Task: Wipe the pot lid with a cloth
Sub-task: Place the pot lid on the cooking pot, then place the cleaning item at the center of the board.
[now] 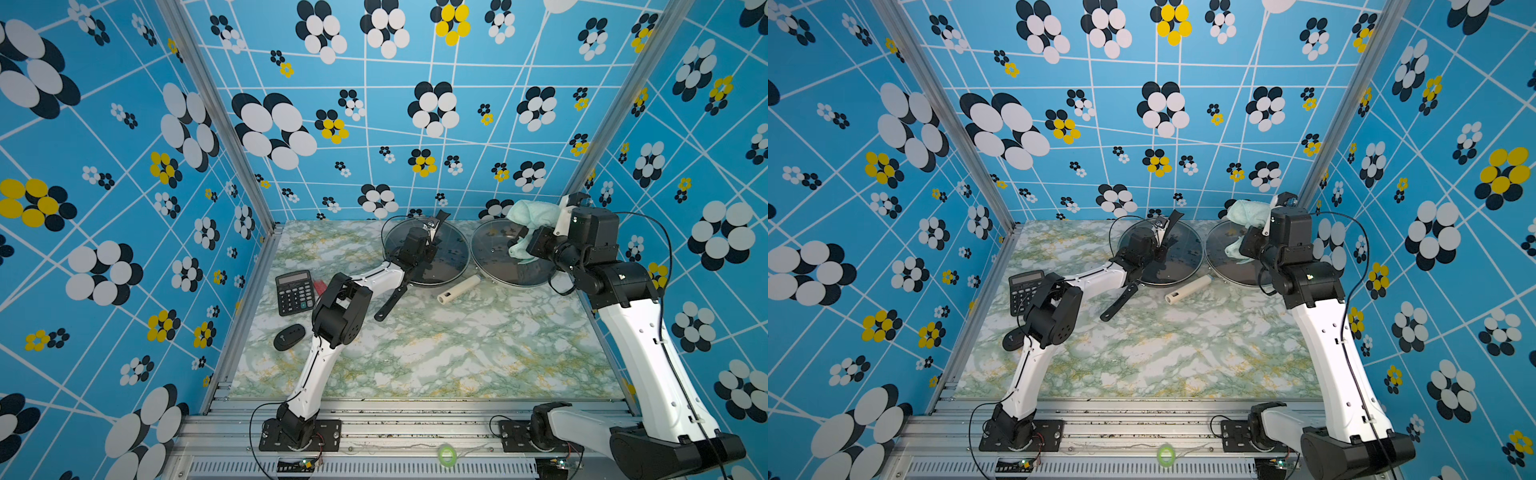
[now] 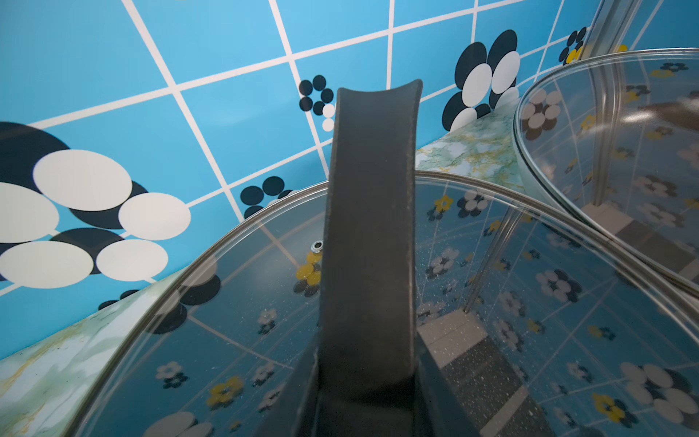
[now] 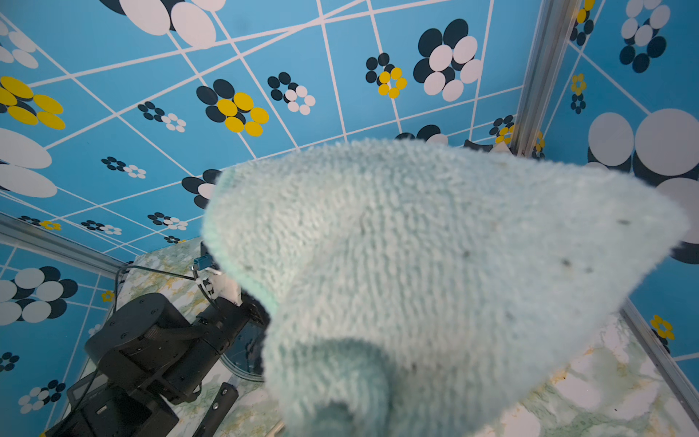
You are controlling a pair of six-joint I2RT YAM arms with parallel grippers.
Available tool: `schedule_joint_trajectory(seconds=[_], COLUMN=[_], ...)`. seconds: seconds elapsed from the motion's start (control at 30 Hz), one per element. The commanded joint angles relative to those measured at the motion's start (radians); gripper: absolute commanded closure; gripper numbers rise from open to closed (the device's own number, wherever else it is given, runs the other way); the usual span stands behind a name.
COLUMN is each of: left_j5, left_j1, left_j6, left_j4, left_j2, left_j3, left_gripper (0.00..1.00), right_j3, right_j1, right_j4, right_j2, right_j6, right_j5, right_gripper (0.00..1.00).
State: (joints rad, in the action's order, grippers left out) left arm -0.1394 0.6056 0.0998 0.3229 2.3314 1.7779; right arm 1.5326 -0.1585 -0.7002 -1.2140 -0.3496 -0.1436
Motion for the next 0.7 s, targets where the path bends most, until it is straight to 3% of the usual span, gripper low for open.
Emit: schedule_joint_trajectory(seconds=[0.0,0.03,0.13,0.23,0.3,0.53,0.67], left_j5=[-0.026,-0.026,-0.022,-0.004,0.016,0.049,0.041], left_j1=[0.02,0.023,0.029,0.029,0.026,-0.003,-0.044], left_j6=[0.035,0.034,0.035,0.018,0.002,-0.053,-0.099], left_j4=[0.108,0.111,0.137,0.174,0.191,0.197,0.117], left_j2=[-0.034,-0.044,-0.093,-0.163,-0.22,-0.451,-0.566], left_j3=[0.025,0.013,-0.025,-0.06,-0.079,-0.195,-0.267], left_gripper=[1.0,0.98,0.69,0.47,0.2,0.0,0.01], right_j3=[0.026,0.025,0.014,-0.032,-0.085,-0.293,-0.418], right_j1=[-0.006,-0.006,-0.006,-0.007,-0.012,-0.115,-0.175], right_j4=[-0.001,0.004,0.017,0.025,0.026,0.005,-0.023], right_j2=[-0.013,-0.019,-0.037,-0.053,-0.048,0.002,0.021], right_j6=[0.031,0.031,0.024,0.014,0.016,-0.002,-0.039], right_j5=[0.017,0.021,0.051,0.127,0.163,0.126,0.095], right_gripper=[1.0,1.0,1.0,0.99,0.95,0.85,0.79])
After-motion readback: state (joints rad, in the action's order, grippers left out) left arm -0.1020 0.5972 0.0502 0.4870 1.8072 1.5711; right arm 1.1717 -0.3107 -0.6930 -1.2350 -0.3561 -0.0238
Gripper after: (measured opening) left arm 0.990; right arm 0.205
